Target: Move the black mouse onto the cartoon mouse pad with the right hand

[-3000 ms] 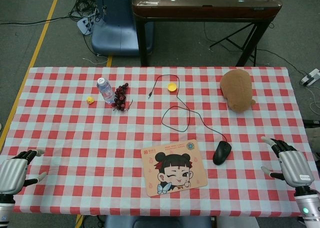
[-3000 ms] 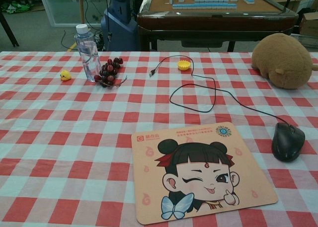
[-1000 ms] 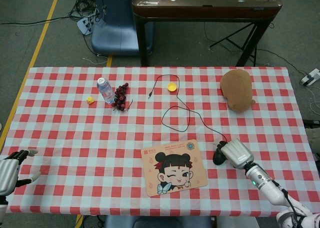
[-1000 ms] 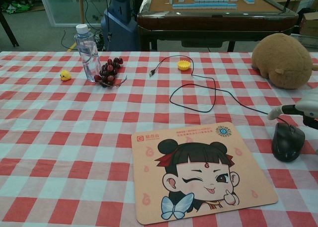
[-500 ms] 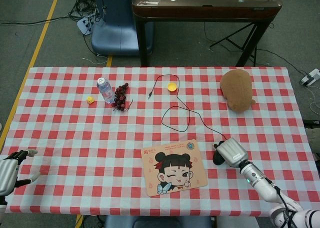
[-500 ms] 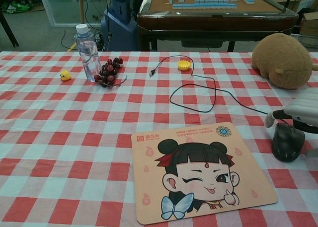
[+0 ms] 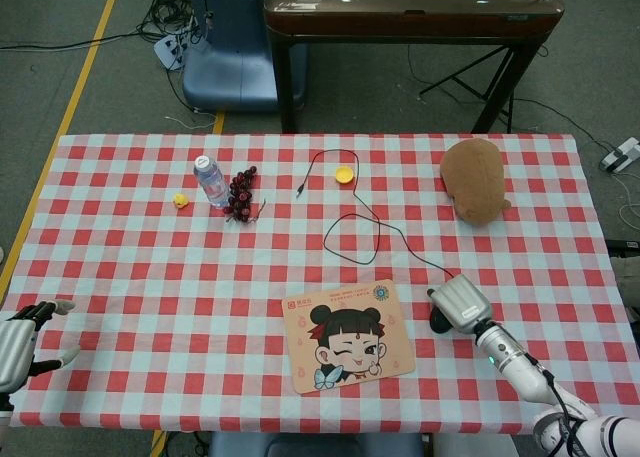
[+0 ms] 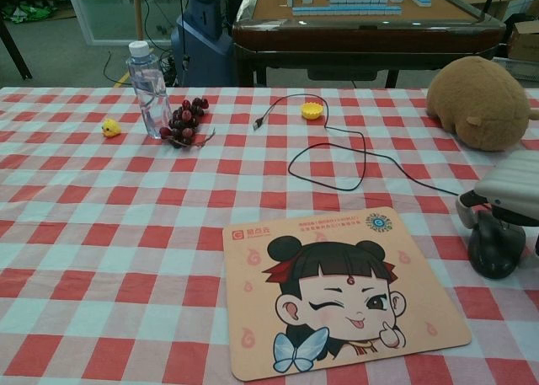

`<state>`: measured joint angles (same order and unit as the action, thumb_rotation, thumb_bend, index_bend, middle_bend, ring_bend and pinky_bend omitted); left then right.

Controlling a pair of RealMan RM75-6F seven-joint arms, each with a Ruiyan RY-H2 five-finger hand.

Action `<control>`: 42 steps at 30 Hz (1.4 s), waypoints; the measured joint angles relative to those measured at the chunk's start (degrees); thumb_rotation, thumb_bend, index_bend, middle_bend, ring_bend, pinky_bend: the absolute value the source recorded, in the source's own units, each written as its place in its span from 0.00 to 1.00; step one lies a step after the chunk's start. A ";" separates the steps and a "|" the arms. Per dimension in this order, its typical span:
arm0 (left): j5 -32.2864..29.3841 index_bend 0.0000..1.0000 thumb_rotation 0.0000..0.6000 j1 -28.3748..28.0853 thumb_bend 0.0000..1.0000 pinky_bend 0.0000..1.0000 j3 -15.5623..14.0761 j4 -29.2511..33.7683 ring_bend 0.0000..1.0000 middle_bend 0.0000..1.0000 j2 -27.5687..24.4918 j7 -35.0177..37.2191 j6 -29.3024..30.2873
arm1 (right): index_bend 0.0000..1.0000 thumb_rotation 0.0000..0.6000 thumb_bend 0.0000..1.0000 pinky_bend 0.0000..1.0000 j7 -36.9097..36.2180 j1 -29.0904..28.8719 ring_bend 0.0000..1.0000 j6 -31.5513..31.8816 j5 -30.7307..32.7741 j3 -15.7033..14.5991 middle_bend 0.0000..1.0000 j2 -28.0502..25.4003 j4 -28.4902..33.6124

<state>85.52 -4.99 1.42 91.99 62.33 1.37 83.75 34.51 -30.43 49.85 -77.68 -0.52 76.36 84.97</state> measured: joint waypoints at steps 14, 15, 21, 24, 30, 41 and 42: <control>-1.22 0.42 1.00 0.01 0.12 0.60 0.54 -0.46 0.40 0.41 -0.09 0.46 -0.27 | 0.51 1.00 0.01 0.88 -0.62 -1.26 0.84 3.79 -3.93 0.69 0.90 -4.09 6.32; -1.31 0.42 1.00 0.02 0.12 0.60 0.58 -0.50 0.40 0.41 -0.10 0.52 -0.28 | 0.51 1.00 0.02 0.88 -0.43 -1.47 0.84 4.05 -4.47 0.79 0.90 -4.44 6.92; -2.22 0.42 1.00 -0.03 0.12 0.60 0.96 -0.91 0.40 0.41 -0.17 1.05 -0.67 | 0.51 1.00 0.02 0.88 2.76 -3.09 0.84 4.79 -7.54 1.13 0.90 -5.47 9.97; -2.58 0.42 1.00 -0.02 0.12 0.60 1.13 -1.10 0.40 0.41 -0.21 1.37 -0.75 | 0.51 1.00 0.02 0.88 4.94 -3.84 0.84 4.92 -8.90 1.19 0.90 -5.43 11.00; -3.57 0.43 1.00 0.05 0.12 0.60 1.55 -1.57 0.40 0.41 -0.28 1.89 -0.92 | 0.51 1.00 0.02 0.88 9.62 -5.06 0.84 5.50 -12.46 1.12 0.90 -4.56 12.22; -4.91 0.43 1.00 0.19 0.12 0.60 2.08 -2.25 0.41 0.41 -0.26 2.30 -1.32 | 0.51 1.00 0.02 0.88 12.41 -7.61 0.84 6.43 -23.06 -0.48 0.90 -2.41 11.90; -4.99 0.43 1.00 0.18 0.12 0.60 2.10 -2.28 0.41 0.41 -0.25 2.29 -1.38 | 0.51 1.00 0.02 0.88 12.40 -7.77 0.84 6.50 -23.74 -0.63 0.90 -2.21 11.72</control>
<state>80.53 -4.81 3.53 89.71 62.08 3.65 82.37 46.91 -38.20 56.35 -101.43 -1.15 74.15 96.69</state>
